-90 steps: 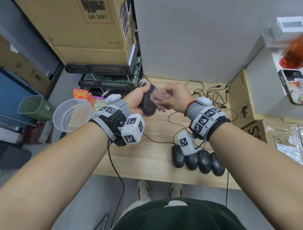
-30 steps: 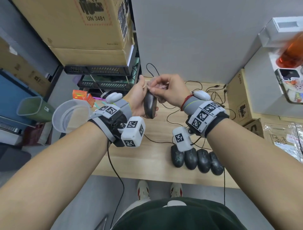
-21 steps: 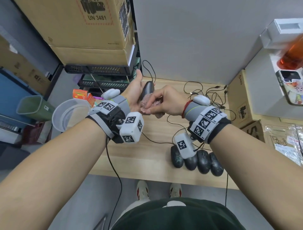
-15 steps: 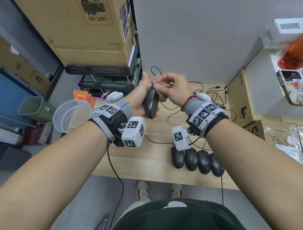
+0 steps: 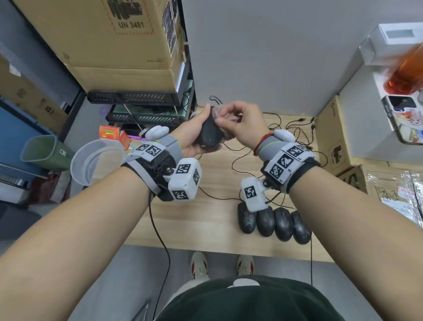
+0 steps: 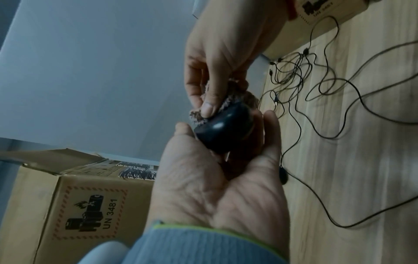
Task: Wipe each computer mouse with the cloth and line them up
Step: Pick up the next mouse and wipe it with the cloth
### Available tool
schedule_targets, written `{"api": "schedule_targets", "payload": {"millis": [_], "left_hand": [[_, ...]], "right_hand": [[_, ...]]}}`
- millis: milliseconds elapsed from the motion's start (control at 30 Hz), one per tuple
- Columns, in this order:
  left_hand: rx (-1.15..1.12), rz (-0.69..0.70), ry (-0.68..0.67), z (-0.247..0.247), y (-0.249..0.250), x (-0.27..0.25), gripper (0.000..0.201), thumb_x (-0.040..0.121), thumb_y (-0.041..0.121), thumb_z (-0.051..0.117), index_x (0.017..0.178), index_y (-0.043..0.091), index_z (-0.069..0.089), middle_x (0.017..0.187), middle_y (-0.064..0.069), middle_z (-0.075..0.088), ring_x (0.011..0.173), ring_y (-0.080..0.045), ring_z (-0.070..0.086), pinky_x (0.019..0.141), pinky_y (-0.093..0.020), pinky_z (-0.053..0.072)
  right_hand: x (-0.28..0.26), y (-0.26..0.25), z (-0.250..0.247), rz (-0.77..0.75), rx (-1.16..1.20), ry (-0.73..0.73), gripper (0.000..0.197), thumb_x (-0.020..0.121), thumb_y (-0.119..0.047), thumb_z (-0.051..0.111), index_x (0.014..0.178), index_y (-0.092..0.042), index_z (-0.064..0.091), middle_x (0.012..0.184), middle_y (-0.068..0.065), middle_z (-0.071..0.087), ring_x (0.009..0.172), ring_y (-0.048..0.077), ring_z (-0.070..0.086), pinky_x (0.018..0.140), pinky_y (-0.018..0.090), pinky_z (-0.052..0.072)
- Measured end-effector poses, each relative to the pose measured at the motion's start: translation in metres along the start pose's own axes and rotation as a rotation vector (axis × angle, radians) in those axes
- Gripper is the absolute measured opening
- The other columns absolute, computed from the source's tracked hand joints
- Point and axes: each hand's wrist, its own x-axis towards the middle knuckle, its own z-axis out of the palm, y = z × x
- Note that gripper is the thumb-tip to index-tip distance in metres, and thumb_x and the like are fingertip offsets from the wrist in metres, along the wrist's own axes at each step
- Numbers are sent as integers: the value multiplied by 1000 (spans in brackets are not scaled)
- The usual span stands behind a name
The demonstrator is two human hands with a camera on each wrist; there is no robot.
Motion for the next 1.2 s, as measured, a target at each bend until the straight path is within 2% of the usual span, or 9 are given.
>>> {"api": "schedule_targets", "payload": {"millis": [67, 200, 400, 567, 700, 767, 867, 1000, 1200], "left_hand": [[-41, 0, -43, 6, 2, 2, 67, 99, 66, 37, 128, 13, 64, 106, -6, 74, 93, -22, 71, 75, -34, 60], [-172, -14, 5, 1, 8, 4, 64, 100, 61, 43, 109, 2, 66, 87, -12, 75, 75, -25, 75, 60, -34, 60], [-14, 59, -42, 1, 4, -3, 80, 83, 73, 56, 123, 5, 65, 113, -14, 73, 92, -23, 70, 80, -36, 60], [-125, 85, 88, 7, 1, 3, 63, 95, 53, 61, 133, 3, 59, 102, -14, 70, 75, -24, 69, 68, -39, 59], [-269, -19, 57, 2, 6, -1, 59, 106, 47, 38, 138, -1, 52, 126, -22, 66, 102, -35, 71, 71, -42, 61], [-300, -53, 44, -1, 7, -3, 56, 107, 44, 36, 128, -5, 55, 119, -24, 67, 89, -34, 73, 63, -39, 61], [-265, -6, -22, 5, 5, -7, 27, 103, 23, 48, 107, 0, 61, 94, -21, 66, 64, -27, 69, 53, -29, 57], [-253, -46, 104, 9, 1, -4, 28, 107, 34, 45, 114, 9, 55, 99, -18, 66, 77, -29, 65, 58, -35, 59], [-273, -21, 136, 2, 5, -2, 47, 108, 31, 32, 135, -1, 53, 123, -25, 64, 78, -33, 69, 55, -40, 58]], "right_hand": [[1, 2, -1, 4, -21, 29, 16, 74, -28, 82, 76, -32, 66, 77, -13, 68, 73, 11, 69, 70, 36, 59], [-22, -2, 14, -144, -87, -278, 16, 75, -9, 85, 81, -10, 70, 79, -16, 66, 64, -4, 60, 66, 15, 47], [-8, -1, -1, -28, 178, -122, 19, 81, 3, 77, 78, -9, 63, 81, -9, 72, 60, 19, 59, 53, 34, 53], [4, -3, -9, 43, 93, 83, 17, 80, -13, 80, 79, -21, 65, 74, -8, 67, 59, 16, 62, 62, 44, 61], [-17, -16, 5, -34, 105, -179, 18, 78, -6, 82, 79, -16, 67, 59, -10, 65, 53, 10, 61, 52, 26, 52], [-22, -23, 8, -43, 80, -279, 17, 77, -4, 83, 79, -12, 68, 57, -7, 62, 50, 14, 60, 47, 23, 48], [-11, -22, 3, -21, 82, -179, 19, 78, -6, 82, 78, -17, 67, 67, -2, 64, 57, 12, 63, 54, 28, 56], [3, -12, -4, 30, 37, 58, 17, 76, -28, 80, 73, -37, 66, 71, -14, 64, 71, 15, 66, 72, 47, 61], [-22, -17, 18, -43, 86, -188, 19, 80, -8, 81, 79, -20, 66, 63, -8, 63, 54, 13, 62, 51, 23, 49]]}}
